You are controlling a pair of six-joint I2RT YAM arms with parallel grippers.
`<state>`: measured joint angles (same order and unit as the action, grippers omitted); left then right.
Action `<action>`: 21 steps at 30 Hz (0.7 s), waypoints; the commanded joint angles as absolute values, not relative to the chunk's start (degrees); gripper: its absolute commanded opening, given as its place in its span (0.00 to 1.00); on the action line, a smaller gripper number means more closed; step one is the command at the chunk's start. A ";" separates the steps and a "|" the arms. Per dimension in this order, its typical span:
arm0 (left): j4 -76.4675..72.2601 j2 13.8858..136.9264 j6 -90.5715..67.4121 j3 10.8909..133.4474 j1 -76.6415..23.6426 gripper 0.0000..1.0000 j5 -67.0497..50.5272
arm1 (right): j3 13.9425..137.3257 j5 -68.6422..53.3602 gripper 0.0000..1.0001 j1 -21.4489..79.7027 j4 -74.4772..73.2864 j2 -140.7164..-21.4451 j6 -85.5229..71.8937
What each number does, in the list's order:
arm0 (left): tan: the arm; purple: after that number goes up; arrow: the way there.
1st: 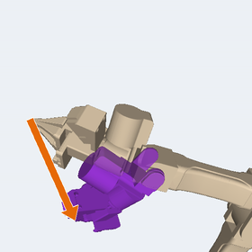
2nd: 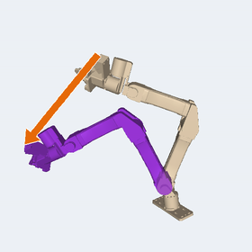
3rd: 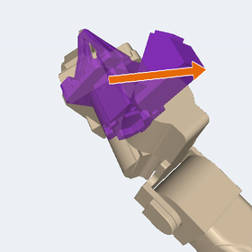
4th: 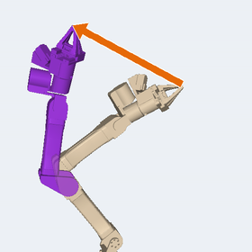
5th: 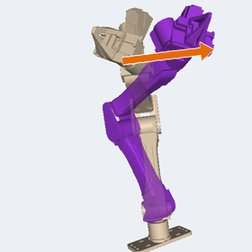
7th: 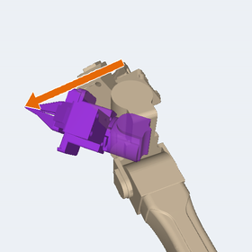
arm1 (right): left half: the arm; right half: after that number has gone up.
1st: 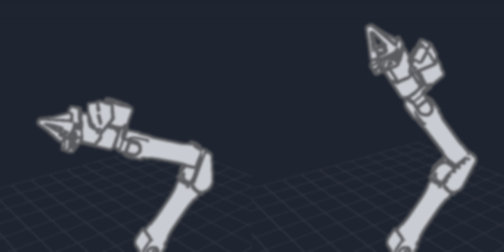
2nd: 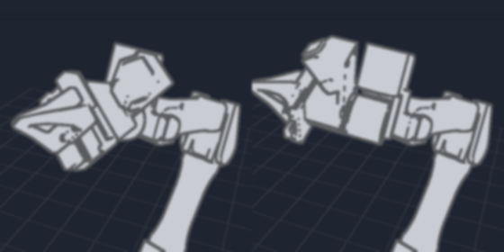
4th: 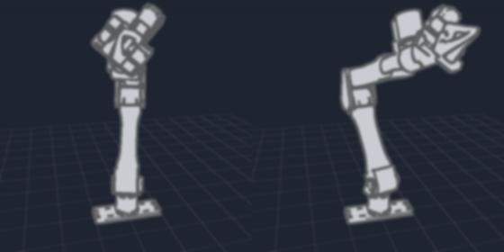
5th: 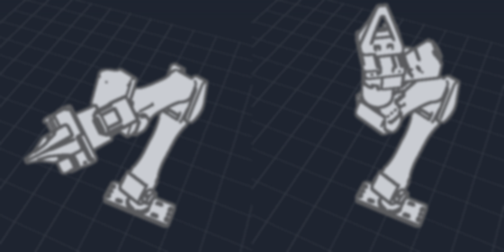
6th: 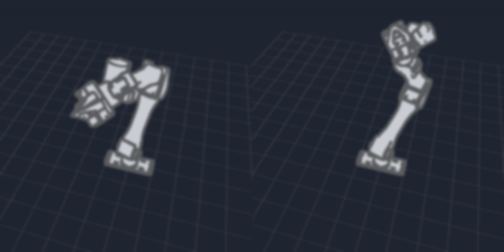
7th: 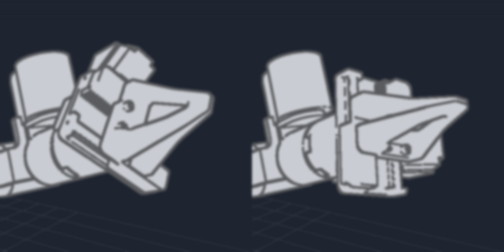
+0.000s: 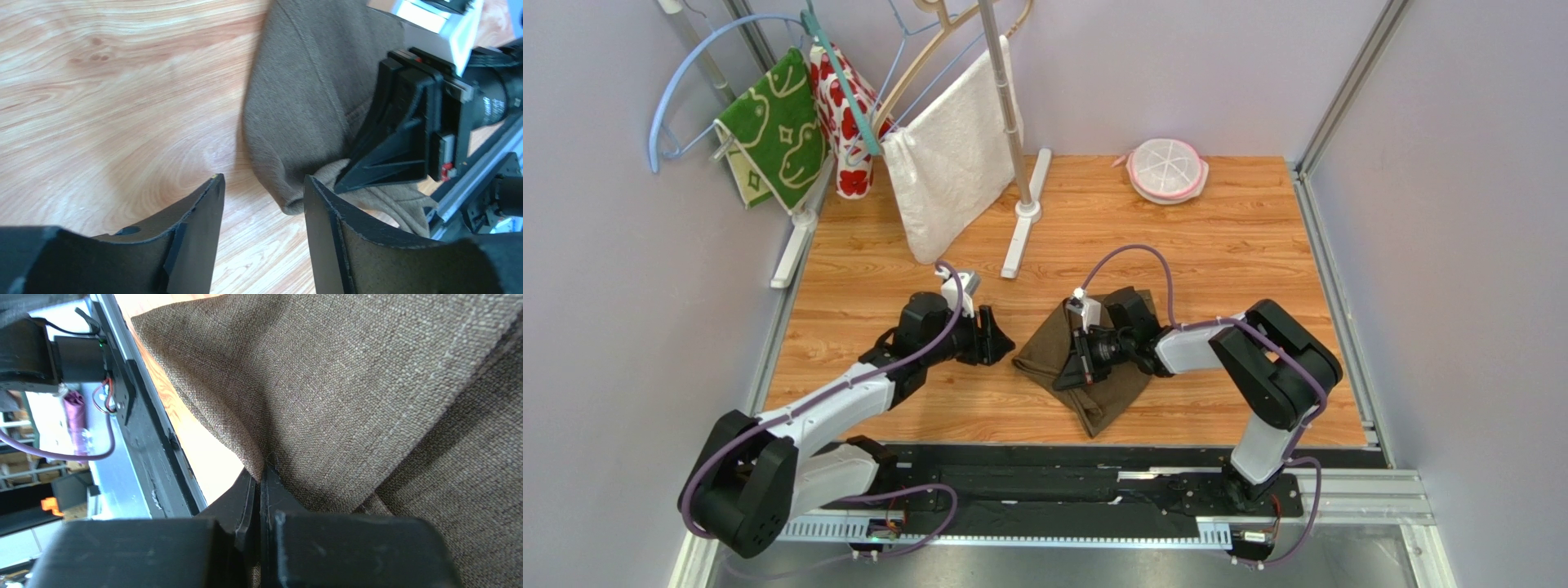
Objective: Fold the napkin, place the utensils inside, and roll it up
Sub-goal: Roll the napkin with the utensil
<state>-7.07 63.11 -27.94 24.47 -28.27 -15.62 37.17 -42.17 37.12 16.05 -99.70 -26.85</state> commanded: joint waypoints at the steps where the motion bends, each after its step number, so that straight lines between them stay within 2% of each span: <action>1: -11.51 63.37 -26.98 23.64 -30.40 0.58 -17.40 | 35.77 -41.84 0.00 35.69 18.63 -101.42 -27.51; 9: -14.24 71.10 -35.24 22.76 -34.01 0.55 -21.18 | 35.77 -40.87 0.00 34.80 18.46 -102.04 -27.25; 14: -22.04 73.47 -41.21 21.36 -36.47 0.60 -21.01 | 35.95 -40.43 0.00 34.89 17.93 -101.87 -26.90; 21: -30.40 78.92 -46.40 22.23 -37.27 0.62 -20.91 | 35.51 -39.55 0.00 34.81 17.84 -102.04 -26.54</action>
